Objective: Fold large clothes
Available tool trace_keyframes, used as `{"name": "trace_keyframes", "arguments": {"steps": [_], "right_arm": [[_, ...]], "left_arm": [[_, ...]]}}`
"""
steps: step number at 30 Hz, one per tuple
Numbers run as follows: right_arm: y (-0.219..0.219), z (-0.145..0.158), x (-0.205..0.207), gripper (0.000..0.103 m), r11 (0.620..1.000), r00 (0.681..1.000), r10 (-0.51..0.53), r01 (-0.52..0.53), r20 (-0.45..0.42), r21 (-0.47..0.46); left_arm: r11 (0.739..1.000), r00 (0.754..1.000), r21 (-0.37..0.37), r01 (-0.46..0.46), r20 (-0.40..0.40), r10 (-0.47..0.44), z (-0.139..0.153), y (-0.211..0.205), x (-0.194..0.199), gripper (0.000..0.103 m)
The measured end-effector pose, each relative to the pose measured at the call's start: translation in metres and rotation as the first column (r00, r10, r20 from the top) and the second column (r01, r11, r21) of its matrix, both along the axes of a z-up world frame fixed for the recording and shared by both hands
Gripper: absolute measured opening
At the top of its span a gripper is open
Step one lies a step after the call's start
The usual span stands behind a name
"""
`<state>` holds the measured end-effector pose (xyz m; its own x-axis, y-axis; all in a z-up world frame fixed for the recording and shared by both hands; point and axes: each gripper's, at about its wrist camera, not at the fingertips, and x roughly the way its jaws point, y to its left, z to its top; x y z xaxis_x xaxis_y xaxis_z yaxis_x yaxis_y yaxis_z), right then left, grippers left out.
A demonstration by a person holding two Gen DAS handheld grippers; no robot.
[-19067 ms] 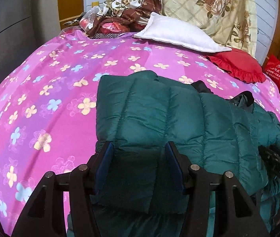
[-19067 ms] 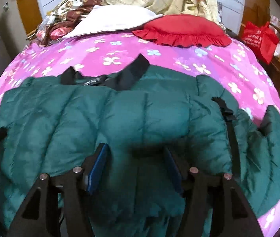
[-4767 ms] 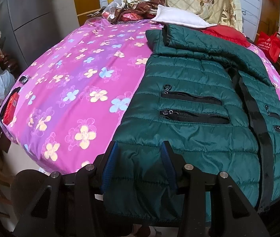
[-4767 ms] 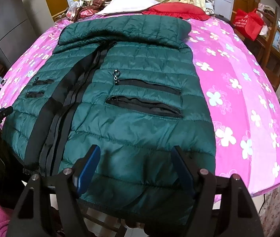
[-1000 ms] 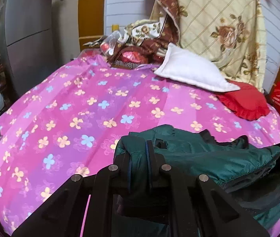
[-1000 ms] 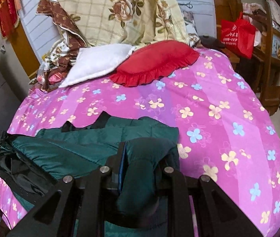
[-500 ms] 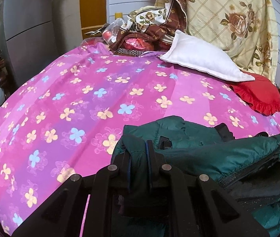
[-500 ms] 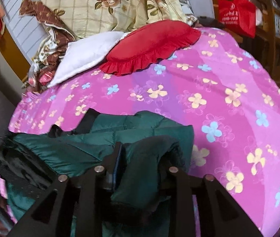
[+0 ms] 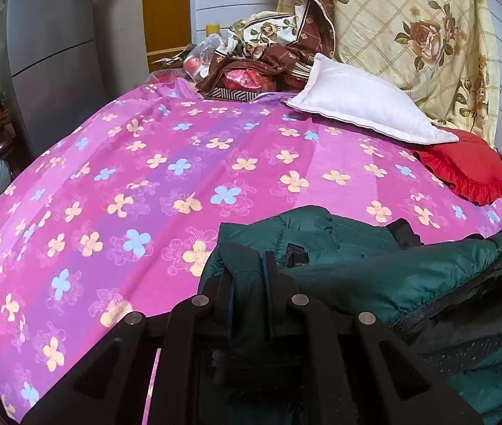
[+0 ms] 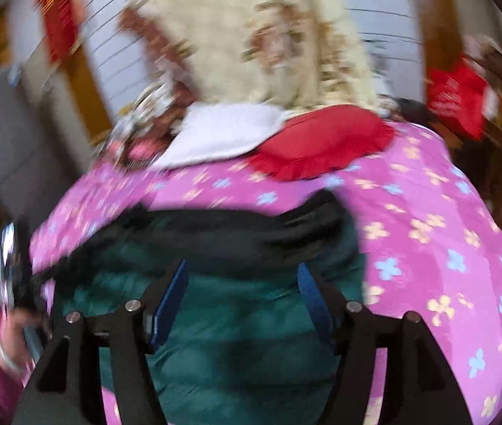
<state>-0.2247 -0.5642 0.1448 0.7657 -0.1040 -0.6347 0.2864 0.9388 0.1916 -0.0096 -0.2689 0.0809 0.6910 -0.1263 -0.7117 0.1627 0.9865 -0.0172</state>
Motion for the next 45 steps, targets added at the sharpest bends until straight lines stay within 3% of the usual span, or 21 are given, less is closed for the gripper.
{"name": "trace_keyframes", "arguments": {"steps": [3, 8, 11, 13, 15, 16, 22, 25, 32, 35, 41, 45], "right_arm": [[0.035, -0.020, 0.030, 0.067, 0.994, 0.994, 0.085, -0.089, -0.063, -0.057], [0.061, -0.049, 0.082, 0.067, 0.988, 0.986, 0.114, -0.125, -0.118, -0.089], [0.063, -0.063, 0.111, 0.067, 0.990, 0.984, 0.097, -0.112, -0.150, -0.092], [0.059, -0.076, 0.128, 0.067, 0.993, 0.979, 0.071, -0.088, -0.191, -0.084], [0.057, -0.088, 0.141, 0.068, 0.993, 0.977, 0.058, -0.078, -0.203, -0.091], [0.058, -0.092, 0.145, 0.068, 0.992, 0.976, 0.049, -0.071, -0.212, -0.101], [0.054, -0.088, 0.146, 0.069, 0.995, 0.974, 0.032, -0.051, -0.223, -0.082], [0.050, -0.071, 0.126, 0.069, 0.997, 0.982, 0.040, -0.052, -0.186, -0.060], [0.014, -0.046, 0.080, 0.069, 0.993, 0.984, -0.030, 0.009, -0.173, -0.121], [-0.009, -0.052, 0.079, 0.069, 0.985, 0.976, -0.089, 0.056, -0.198, -0.165], [-0.049, -0.084, 0.094, 0.072, 0.988, 0.962, -0.137, 0.118, -0.236, -0.095], [-0.051, -0.096, 0.107, 0.075, 0.985, 0.956, -0.150, 0.124, -0.250, -0.117]], "left_arm": [[1.000, 1.000, -0.003, 0.003, -0.002, -0.003, 0.000, 0.000, 0.001, 0.000], [0.999, 0.999, -0.035, 0.032, -0.010, -0.033, 0.002, 0.003, 0.000, 0.000], [0.986, 0.997, -0.157, 0.060, -0.031, -0.066, 0.012, 0.021, 0.001, 0.010], [0.971, 0.997, -0.228, 0.068, -0.027, -0.076, 0.023, 0.033, -0.002, 0.023], [0.973, 0.998, -0.223, 0.055, 0.019, -0.053, 0.035, 0.040, -0.010, 0.041], [0.973, 0.998, -0.224, 0.057, 0.050, -0.047, 0.041, 0.043, -0.015, 0.043], [0.984, 0.995, -0.166, 0.071, 0.083, -0.058, 0.052, 0.040, -0.023, 0.043], [0.989, 0.995, -0.127, 0.077, 0.075, -0.068, 0.044, 0.028, -0.020, 0.043], [0.996, 0.998, -0.067, 0.054, 0.035, -0.052, 0.021, 0.003, -0.007, 0.043], [0.997, 0.999, -0.069, 0.031, 0.009, -0.030, 0.010, -0.001, 0.006, 0.043], [0.999, 0.999, -0.051, 0.002, -0.045, -0.004, -0.011, -0.008, 0.030, 0.047], [0.999, 0.999, -0.040, -0.006, -0.046, 0.004, -0.014, -0.010, 0.032, 0.048]]}}
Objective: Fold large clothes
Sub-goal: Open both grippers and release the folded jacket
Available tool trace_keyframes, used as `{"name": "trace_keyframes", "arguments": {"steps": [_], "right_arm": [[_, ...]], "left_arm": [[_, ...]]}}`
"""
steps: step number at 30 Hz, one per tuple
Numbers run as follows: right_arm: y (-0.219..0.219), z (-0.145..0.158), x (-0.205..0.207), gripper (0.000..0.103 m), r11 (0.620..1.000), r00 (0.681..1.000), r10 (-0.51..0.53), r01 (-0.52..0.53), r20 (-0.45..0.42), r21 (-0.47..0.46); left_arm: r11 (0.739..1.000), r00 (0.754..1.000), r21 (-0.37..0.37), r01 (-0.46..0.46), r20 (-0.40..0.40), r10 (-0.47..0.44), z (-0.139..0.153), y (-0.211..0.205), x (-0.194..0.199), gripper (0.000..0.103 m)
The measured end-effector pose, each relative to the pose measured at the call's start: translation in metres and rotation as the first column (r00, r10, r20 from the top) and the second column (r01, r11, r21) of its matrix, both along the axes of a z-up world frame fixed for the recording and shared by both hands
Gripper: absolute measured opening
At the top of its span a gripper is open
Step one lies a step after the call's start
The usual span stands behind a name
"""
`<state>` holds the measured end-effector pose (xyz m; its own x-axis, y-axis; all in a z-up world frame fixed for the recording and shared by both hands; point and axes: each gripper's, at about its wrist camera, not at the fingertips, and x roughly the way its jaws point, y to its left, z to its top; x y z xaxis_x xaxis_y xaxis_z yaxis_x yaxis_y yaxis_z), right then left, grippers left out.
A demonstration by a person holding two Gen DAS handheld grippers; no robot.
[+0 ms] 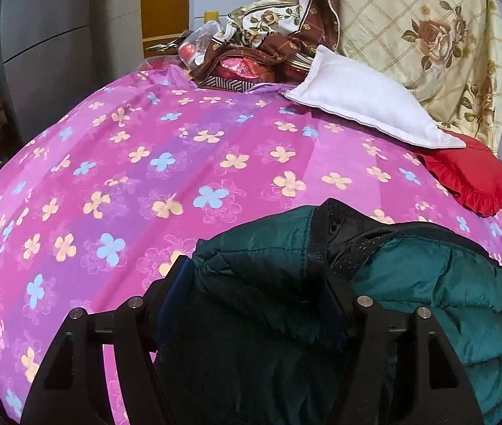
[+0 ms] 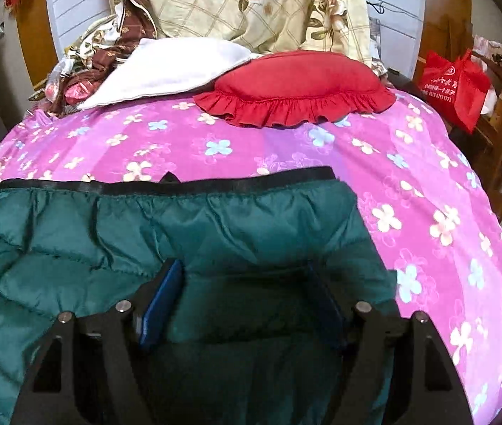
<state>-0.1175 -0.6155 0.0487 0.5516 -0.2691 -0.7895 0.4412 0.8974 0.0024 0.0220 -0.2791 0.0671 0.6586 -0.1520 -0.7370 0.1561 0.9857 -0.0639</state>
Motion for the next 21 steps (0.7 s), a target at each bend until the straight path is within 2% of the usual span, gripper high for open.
{"name": "trace_keyframes", "arguments": {"steps": [3, 6, 12, 17, 21], "right_arm": [[0.004, 0.005, 0.001, 0.075, 1.000, 1.000, 0.004, -0.005, -0.010, -0.013], [0.013, 0.021, -0.015, 0.075, 0.999, 1.000, 0.012, -0.011, 0.026, -0.031], [0.040, 0.046, -0.046, 0.075, 0.995, 0.994, 0.089, -0.085, 0.059, -0.058], [0.049, 0.050, -0.062, 0.076, 0.993, 0.993, 0.098, -0.094, 0.065, -0.066], [0.040, 0.044, -0.065, 0.075, 0.997, 0.996, 0.066, -0.063, 0.054, -0.043]], "left_arm": [[1.000, 1.000, -0.020, 0.010, 0.010, -0.010, 0.004, 0.002, -0.003, 0.048], [0.999, 0.999, -0.027, 0.020, 0.036, -0.019, 0.014, 0.009, -0.013, 0.048], [0.998, 0.994, -0.036, 0.046, 0.103, -0.042, 0.040, 0.028, -0.038, 0.048], [0.997, 0.988, -0.053, 0.061, 0.143, -0.053, 0.055, 0.040, -0.056, 0.048], [0.996, 0.989, -0.024, 0.089, 0.120, -0.086, 0.047, 0.032, -0.058, 0.048]]}}
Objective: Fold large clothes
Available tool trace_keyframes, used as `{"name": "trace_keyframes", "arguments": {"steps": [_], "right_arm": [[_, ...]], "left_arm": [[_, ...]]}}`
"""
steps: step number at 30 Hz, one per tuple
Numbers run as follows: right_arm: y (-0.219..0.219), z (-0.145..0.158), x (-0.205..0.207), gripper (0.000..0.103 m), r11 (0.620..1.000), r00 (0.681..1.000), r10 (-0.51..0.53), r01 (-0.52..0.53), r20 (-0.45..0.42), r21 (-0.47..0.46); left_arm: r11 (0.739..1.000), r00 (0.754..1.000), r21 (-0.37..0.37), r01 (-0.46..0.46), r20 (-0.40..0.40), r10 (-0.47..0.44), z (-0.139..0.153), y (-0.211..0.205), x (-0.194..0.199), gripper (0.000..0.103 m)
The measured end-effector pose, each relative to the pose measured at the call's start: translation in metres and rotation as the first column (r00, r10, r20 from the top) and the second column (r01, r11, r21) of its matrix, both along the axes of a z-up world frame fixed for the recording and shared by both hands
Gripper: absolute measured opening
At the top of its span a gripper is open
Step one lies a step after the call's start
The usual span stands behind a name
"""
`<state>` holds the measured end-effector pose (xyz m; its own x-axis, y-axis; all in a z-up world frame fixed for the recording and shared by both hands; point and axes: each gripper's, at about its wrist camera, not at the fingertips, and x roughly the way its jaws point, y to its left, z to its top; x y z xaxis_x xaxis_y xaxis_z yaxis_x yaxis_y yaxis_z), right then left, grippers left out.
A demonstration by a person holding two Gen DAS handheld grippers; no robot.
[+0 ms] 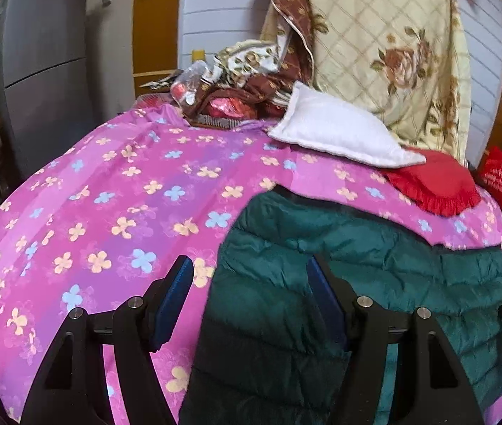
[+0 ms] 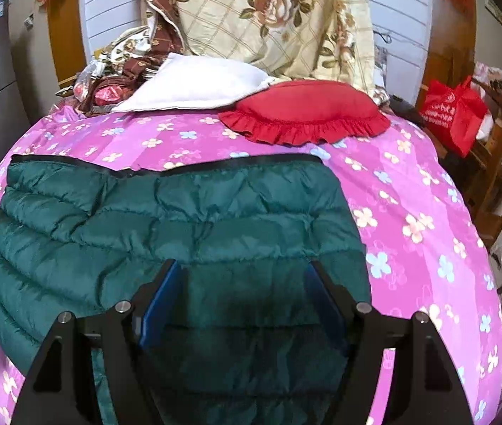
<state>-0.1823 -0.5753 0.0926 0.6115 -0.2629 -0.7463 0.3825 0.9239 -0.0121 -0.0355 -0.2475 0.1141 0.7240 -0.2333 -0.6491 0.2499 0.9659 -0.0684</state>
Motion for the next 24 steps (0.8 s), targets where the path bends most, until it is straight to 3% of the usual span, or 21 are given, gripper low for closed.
{"name": "trace_keyframes", "arguments": {"steps": [5, 8, 14, 18, 24], "right_arm": [[-0.014, -0.006, -0.001, 0.076, 0.998, 0.999, -0.047, 0.046, 0.015, 0.049], [-0.021, -0.018, 0.007, 0.075, 0.997, 0.999, -0.049, 0.051, -0.021, 0.057], [-0.039, -0.041, 0.021, 0.078, 0.990, 0.996, -0.074, 0.079, -0.051, 0.119], [-0.035, -0.031, 0.017, 0.078, 0.992, 0.996, -0.074, 0.079, -0.053, 0.103], [-0.012, -0.001, -0.035, 0.078, 0.996, 0.998, -0.051, 0.048, 0.040, 0.081]], "left_arm": [[0.999, 0.998, 0.044, -0.009, -0.054, 0.012, -0.024, -0.014, 0.014, 0.048], [0.998, 0.993, 0.063, -0.017, -0.118, 0.025, -0.044, -0.019, 0.027, 0.048], [0.997, 0.992, 0.073, -0.034, -0.119, 0.042, -0.050, -0.024, 0.032, 0.049], [0.997, 0.992, 0.071, -0.033, -0.121, 0.042, -0.049, -0.025, 0.033, 0.049], [0.997, 0.992, 0.067, -0.037, -0.119, 0.045, -0.048, -0.025, 0.030, 0.049]]}}
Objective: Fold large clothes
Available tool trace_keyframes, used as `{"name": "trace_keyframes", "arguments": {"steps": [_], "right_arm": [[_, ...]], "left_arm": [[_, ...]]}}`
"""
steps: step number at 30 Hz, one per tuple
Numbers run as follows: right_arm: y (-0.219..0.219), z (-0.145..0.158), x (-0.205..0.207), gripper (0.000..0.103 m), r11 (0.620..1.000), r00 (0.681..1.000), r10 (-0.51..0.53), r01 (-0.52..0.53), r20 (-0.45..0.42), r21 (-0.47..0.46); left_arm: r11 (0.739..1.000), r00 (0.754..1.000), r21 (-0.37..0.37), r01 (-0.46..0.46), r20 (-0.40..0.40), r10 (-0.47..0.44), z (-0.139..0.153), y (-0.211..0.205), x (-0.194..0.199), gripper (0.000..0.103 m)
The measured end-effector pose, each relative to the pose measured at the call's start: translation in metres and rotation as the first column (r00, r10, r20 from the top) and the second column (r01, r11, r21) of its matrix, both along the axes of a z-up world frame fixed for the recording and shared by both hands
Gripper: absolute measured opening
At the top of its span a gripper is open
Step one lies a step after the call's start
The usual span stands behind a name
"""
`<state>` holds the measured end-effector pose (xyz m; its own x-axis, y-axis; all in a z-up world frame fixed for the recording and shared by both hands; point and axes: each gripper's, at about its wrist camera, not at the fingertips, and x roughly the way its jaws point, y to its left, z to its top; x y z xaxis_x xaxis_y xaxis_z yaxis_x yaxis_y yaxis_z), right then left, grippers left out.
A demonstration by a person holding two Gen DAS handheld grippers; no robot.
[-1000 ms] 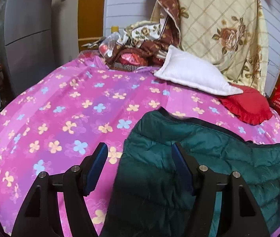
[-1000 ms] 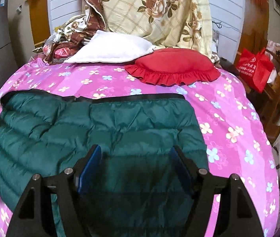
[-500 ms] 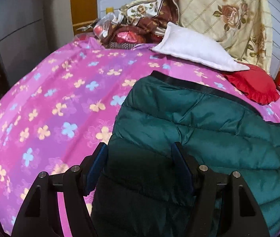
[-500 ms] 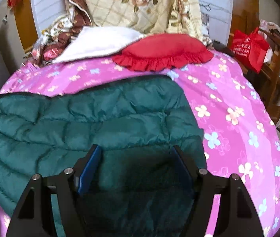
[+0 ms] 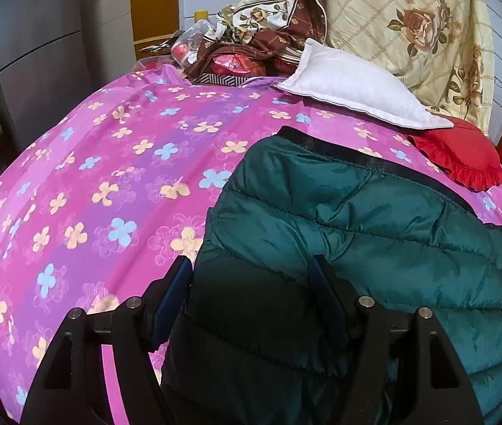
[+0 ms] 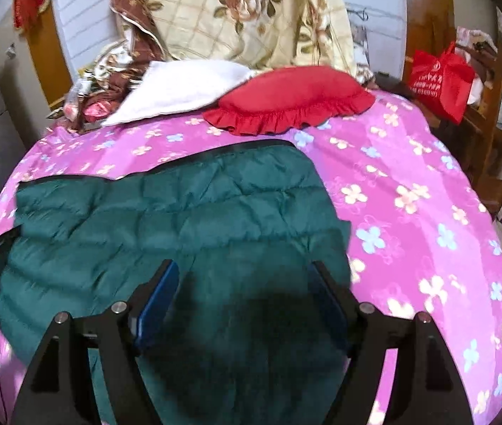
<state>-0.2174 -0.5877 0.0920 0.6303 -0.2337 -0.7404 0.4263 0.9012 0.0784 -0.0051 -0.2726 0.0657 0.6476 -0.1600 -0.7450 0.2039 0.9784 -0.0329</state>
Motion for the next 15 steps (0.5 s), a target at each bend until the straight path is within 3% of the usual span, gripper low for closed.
{"name": "trace_keyframes", "arguments": {"steps": [3, 8, 15], "right_arm": [[0.010, -0.005, -0.018, 0.078, 1.000, 1.000, 0.015, -0.015, -0.009, -0.003], [0.003, -0.032, -0.011, 0.080, 1.000, 0.997, 0.008, -0.006, -0.073, 0.025], [0.010, -0.012, -0.025, 0.081, 0.998, 0.999, -0.032, 0.034, -0.025, 0.047]], "left_arm": [[1.000, 1.000, 0.004, 0.000, 0.003, 0.000, 0.001, 0.001, -0.001, 0.049], [1.000, 1.000, 0.000, 0.009, 0.001, -0.009, 0.009, 0.008, -0.016, 0.049], [0.999, 0.999, -0.029, 0.046, 0.018, -0.046, 0.022, 0.024, -0.046, 0.049]]}}
